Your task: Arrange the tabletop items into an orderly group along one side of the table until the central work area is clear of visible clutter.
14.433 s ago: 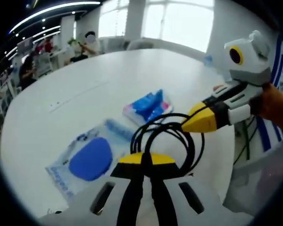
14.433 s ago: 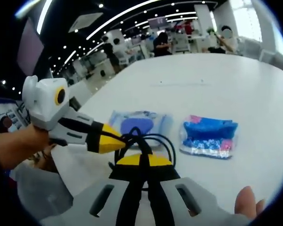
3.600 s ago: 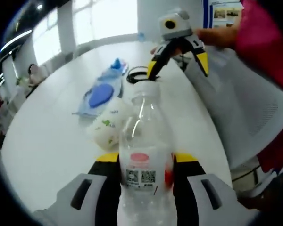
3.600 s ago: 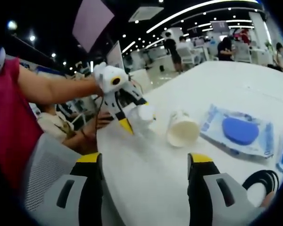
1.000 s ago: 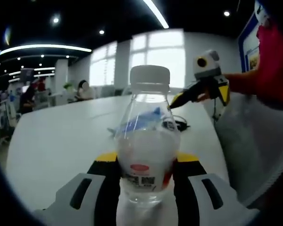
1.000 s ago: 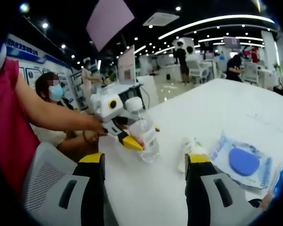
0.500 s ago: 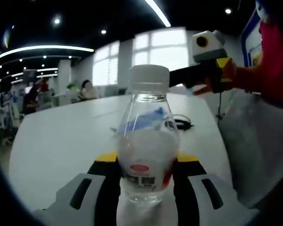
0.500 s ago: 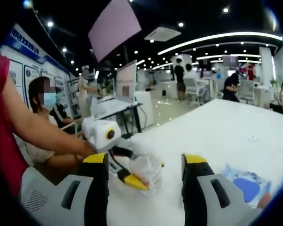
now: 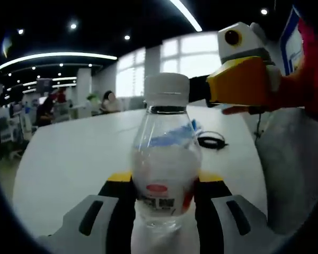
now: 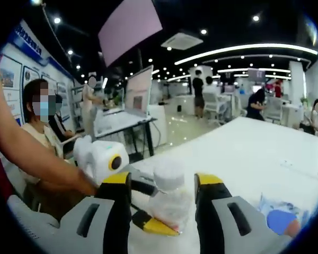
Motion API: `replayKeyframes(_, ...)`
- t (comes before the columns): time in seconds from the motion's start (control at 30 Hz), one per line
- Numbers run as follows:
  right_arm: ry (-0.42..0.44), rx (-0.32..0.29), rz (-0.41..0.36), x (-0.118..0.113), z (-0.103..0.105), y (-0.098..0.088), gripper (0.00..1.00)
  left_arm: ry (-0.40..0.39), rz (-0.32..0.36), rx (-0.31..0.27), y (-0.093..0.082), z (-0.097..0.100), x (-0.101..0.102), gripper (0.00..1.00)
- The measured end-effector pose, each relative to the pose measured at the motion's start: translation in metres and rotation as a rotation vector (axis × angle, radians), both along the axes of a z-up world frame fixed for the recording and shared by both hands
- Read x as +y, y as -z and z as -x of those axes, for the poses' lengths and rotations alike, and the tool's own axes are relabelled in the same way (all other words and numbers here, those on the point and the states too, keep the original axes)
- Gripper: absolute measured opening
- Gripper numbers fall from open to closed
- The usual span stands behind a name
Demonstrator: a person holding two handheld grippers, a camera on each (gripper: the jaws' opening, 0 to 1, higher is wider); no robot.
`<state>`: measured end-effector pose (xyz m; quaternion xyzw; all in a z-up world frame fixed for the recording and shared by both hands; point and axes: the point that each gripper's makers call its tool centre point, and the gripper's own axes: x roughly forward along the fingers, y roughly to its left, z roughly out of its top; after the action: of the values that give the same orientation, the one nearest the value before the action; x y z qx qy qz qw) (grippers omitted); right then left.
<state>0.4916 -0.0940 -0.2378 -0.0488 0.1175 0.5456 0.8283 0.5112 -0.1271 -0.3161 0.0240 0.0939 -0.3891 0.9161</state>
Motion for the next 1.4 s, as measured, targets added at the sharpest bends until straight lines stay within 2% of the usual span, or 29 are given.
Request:
replayKeyframes(0.13, 0.01, -0.027, 0.02, 0.002, -0.005, 0.003, 0.38, -0.014, 0.004, -0.002, 0.0, -0.002, 0.002, 0.4)
replayKeyframes(0.27, 0.016, -0.036, 0.04, 0.002, -0.008, 0.008, 0.34, -0.025, 0.006, -0.004, 0.001, -0.002, 0.002, 0.4)
replayKeyframes(0.33, 0.018, -0.03, 0.053, 0.002, -0.008, 0.012, 0.28, -0.029, 0.006, -0.004, 0.002, -0.003, 0.002, 0.4)
replayKeyframes(0.4, 0.037, -0.05, 0.056, -0.001, -0.011, 0.011, 0.24, -0.035, 0.006, -0.006, 0.002, -0.003, 0.002, 0.4)
replayKeyframes(0.63, 0.019, -0.073, 0.058, 0.0, -0.01, 0.01, 0.22, -0.049, -0.002, -0.005, 0.003, -0.003, 0.003, 0.4)
replayKeyframes(0.8, -0.02, -0.064, 0.066, -0.001, -0.009, 0.01, 0.2, -0.023, -0.017, 0.006, 0.003, -0.001, 0.0, 0.41)
replayKeyframes(0.93, -0.062, -0.044, 0.062, -0.005, -0.005, 0.007, 0.2, 0.037, -0.035, 0.018, 0.0, 0.005, -0.007, 0.41)
replayKeyframes(1.1, -0.165, -0.057, 0.073, -0.011, 0.006, -0.002, 0.2, 0.113, -0.007, 0.034, -0.02, 0.012, -0.014, 0.48)
replayKeyframes(1.17, -0.172, -0.048, 0.069, -0.016, 0.007, -0.006, 0.2, 0.144, -0.003, 0.053, -0.026, 0.015, -0.016, 0.51)
replayKeyframes(1.2, -0.192, -0.054, 0.068, -0.021, 0.008, -0.012, 0.2, 0.203, -0.006, 0.063, -0.031, 0.022, -0.022, 0.52)
replayKeyframes(1.27, -0.212, -0.056, 0.066, -0.027, 0.009, -0.02, 0.2, 0.273, -0.032, 0.067, -0.036, 0.03, -0.029, 0.52)
replayKeyframes(1.37, -0.244, -0.064, 0.068, -0.039, 0.008, -0.032, 0.2, 0.355, -0.068, 0.077, -0.042, 0.039, -0.042, 0.52)
replayKeyframes(1.4, -0.257, -0.061, 0.064, -0.045, 0.007, -0.039, 0.2, 0.368, -0.061, 0.084, -0.046, 0.04, -0.045, 0.53)
